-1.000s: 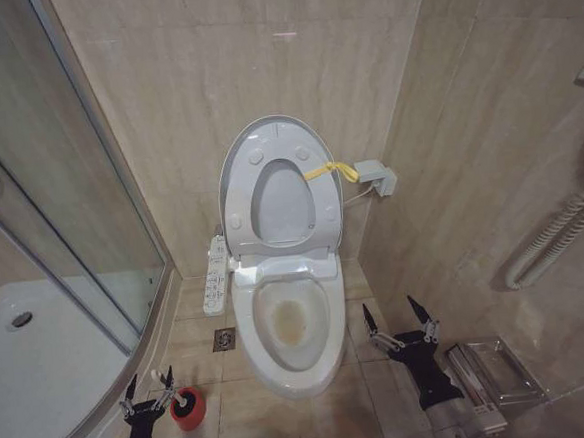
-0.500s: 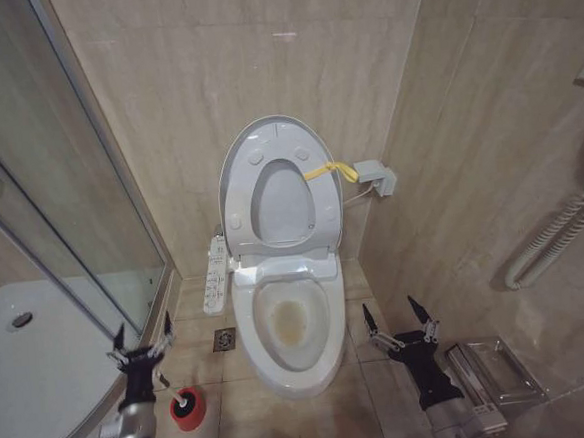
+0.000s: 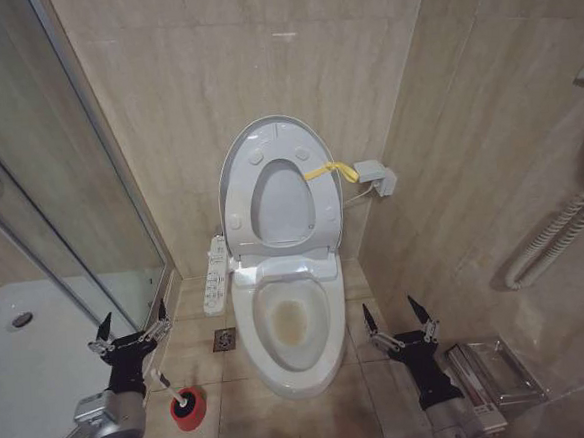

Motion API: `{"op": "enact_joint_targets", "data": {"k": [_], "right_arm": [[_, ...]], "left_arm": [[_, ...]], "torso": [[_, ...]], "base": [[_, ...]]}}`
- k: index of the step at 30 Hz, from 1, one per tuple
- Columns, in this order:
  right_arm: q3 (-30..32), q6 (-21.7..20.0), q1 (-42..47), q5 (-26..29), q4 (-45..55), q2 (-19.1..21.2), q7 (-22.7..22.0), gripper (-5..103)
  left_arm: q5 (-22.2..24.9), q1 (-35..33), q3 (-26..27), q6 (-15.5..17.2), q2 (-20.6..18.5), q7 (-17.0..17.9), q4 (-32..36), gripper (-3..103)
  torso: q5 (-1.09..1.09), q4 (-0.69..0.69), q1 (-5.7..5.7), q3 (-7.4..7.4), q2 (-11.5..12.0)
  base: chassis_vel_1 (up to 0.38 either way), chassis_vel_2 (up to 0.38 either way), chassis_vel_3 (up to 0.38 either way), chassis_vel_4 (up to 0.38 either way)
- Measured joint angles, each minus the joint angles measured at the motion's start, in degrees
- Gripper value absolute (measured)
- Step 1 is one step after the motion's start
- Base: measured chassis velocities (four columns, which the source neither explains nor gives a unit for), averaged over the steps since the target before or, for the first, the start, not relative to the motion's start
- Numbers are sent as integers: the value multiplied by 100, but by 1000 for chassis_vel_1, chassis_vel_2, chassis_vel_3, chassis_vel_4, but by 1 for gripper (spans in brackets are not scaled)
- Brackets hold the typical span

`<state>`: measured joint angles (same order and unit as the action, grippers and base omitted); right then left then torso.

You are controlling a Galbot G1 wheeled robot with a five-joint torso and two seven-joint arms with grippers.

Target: Open the toilet lid, clean the toilet bowl with a toilet brush, close the toilet lid, and flush.

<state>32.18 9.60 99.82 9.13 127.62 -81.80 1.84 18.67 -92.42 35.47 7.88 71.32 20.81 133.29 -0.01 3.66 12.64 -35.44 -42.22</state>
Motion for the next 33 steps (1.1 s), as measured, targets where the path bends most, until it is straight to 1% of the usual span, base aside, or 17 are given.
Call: {"op": "enact_joint_targets", "data": {"k": [1, 4, 5, 6, 8, 14, 15, 16, 17, 20, 21, 22, 23, 25, 29, 30, 33], "right_arm": [[0, 0, 0, 0, 0, 0, 0, 100], [0, 0, 0, 0, 0, 0, 0, 100], [0, 0, 0, 0, 0, 0, 0, 100], [0, 0, 0, 0, 0, 0, 0, 100], [0, 0, 0, 0, 0, 0, 0, 100], [0, 0, 0, 0, 0, 0, 0, 100], [0, 0, 0, 0, 0, 0, 0, 100], [0, 0, 0, 0, 0, 0, 0, 100], [0, 0, 0, 0, 0, 0, 0, 100], [0, 0, 0, 0, 0, 0, 0, 100], [0, 0, 0, 0, 0, 0, 0, 100], [0, 0, 0, 0, 0, 1, 0, 100], [0, 0, 0, 0, 0, 0, 0, 100], [0, 0, 0, 0, 0, 0, 0, 100], [0, 0, 0, 0, 0, 0, 0, 100], [0, 0, 0, 0, 0, 0, 0, 100], [0, 0, 0, 0, 0, 0, 0, 100]], "left_arm": [[0, 0, 0, 0, 0, 0, 0, 100], [263, -260, 74, 558, -132, 4, 783, 100], [275, -312, 83, 660, -149, 2, 923, 100], [275, -312, 83, 660, -149, 2, 923, 100], [275, -450, 101, 818, -161, -24, 1068, 100], [206, -783, 44, 804, -26, -75, 1090, 100], [76, -876, 39, 726, 25, -164, 1080, 100], [-113, -947, 77, 545, 67, -347, 1070, 100], [-113, -947, 77, 545, 67, -347, 1070, 100], [-473, -1048, 438, -105, 195, -1410, 1052, 100], [-473, -1048, 438, -105, 195, -1410, 1052, 100], [-488, -1040, 525, -233, 255, -1656, 1045, 100], [-474, -1024, 566, -294, 307, -1765, 1039, 100], [-378, -1013, 591, -380, 467, -1876, 1030, 100], [-332, -1072, 546, -498, 656, -1879, 1000, 100], [-332, -1072, 546, -498, 656, -1879, 1000, 100], [-387, -1097, 426, -702, 687, -1865, 826, 100]], "torso": [[0, 0, 0, 0, 0], [1, 0, 0, 0, 0], [1, 1, 0, 0, 0], [1, 1, 0, 0, 0], [1, 1, 0, 0, 0], [0, 0, 0, 0, 0], [1, 1, 0, 0, 0], [0, 0, 0, 0, 0], [0, 0, 0, 0, 0], [1, 0, 0, 0, 0], [1, 0, 0, 0, 0], [1, 1, 0, 0, 0], [1, 1, 0, 0, 0], [1, 1, 0, 0, 0], [1, 0, 0, 0, 0], [1, 0, 0, 0, 0], [1, 0, 0, 0, 0]], "base": [[0, 0, 0, 0], [0, 0, 0, 0], [0, 0, 0, 0], [0, 0, 0, 0], [0, 0, 0, 0], [0, 0, 0, 0], [0, 0, 0, 0], [0, 0, 0, 0], [0, 0, 0, 0], [0, 0, 0, 0], [0, 0, 0, 0], [0, 0, 0, 0], [0, 0, 0, 0], [0, 0, 0, 0], [0, 0, 0, 0], [0, 0, 0, 0], [0, 0, 0, 0]]}}
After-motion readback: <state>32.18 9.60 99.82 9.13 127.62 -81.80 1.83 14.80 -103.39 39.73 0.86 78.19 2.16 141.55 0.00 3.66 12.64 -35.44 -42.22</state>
